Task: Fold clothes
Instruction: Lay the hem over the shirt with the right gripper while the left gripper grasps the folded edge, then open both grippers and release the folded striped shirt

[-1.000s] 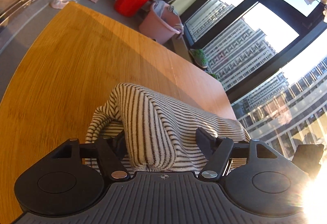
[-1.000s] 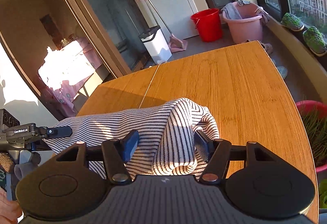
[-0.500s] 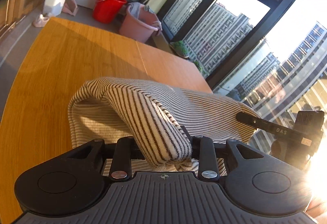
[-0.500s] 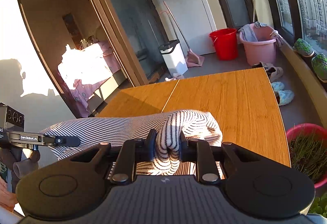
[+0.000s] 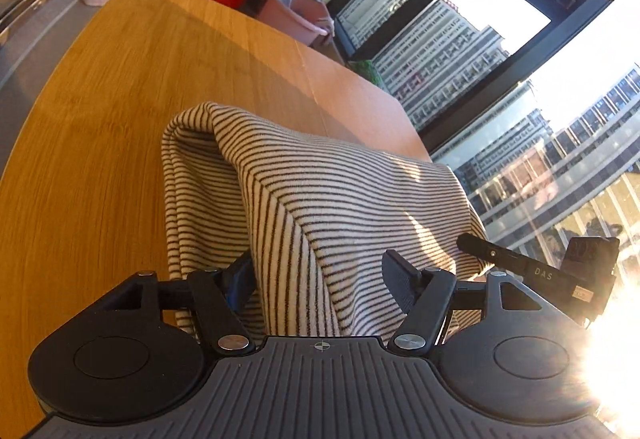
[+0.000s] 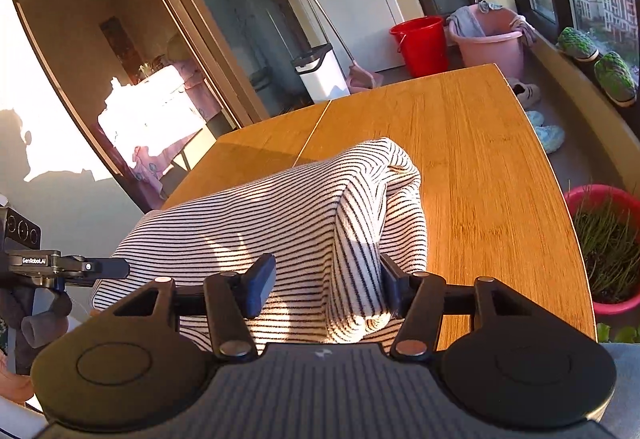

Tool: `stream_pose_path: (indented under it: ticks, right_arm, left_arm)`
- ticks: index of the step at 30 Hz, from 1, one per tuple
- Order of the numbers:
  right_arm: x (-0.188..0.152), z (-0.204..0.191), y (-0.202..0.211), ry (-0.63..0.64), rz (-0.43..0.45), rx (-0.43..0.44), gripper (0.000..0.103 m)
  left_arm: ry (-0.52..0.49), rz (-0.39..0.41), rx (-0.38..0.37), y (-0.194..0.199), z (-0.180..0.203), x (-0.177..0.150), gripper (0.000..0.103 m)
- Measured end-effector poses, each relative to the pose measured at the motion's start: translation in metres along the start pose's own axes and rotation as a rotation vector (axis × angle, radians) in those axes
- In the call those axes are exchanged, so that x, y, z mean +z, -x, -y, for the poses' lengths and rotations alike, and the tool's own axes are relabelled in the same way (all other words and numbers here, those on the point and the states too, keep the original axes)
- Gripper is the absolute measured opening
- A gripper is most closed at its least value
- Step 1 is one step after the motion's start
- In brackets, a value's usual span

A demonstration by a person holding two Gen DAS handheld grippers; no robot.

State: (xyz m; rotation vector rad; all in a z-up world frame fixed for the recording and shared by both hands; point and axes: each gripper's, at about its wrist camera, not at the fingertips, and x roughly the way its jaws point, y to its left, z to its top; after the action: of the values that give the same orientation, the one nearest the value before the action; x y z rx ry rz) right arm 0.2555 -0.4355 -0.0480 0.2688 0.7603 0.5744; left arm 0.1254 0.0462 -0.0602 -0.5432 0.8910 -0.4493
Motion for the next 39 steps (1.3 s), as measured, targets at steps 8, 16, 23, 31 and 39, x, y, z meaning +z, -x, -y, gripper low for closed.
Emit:
stream_pose_path:
  ticks: [8, 16, 23, 31, 39]
  right_arm:
    - [0.004, -0.016, 0.005, 0.031, 0.027, 0.038, 0.02]
    - [-0.012, -0.015, 0.028, 0.029, 0.013, 0.039, 0.021]
    - [-0.017, -0.014, 0.007, 0.065, 0.016, -0.026, 0.025]
    - [-0.01, -0.015, 0.029, 0.144, 0.094, -0.162, 0.071]
    - [0.013, -0.044, 0.033, 0.185, 0.179, -0.013, 0.098]
  left_arm:
    - [-0.064, 0.048, -0.01, 0.014, 0.011, 0.002, 0.031]
    - [-0.086, 0.002, 0.02, 0.026, 0.015, -0.019, 0.032]
    - [-0.064, 0.016, 0.082, 0.017, 0.004, -0.014, 0.039]
    - [-0.139, 0.099, 0.167, 0.048, 0.012, -0.003, 0.08]
    - [-0.261, 0.168, -0.022, 0.038, 0.062, 0.003, 0.103]
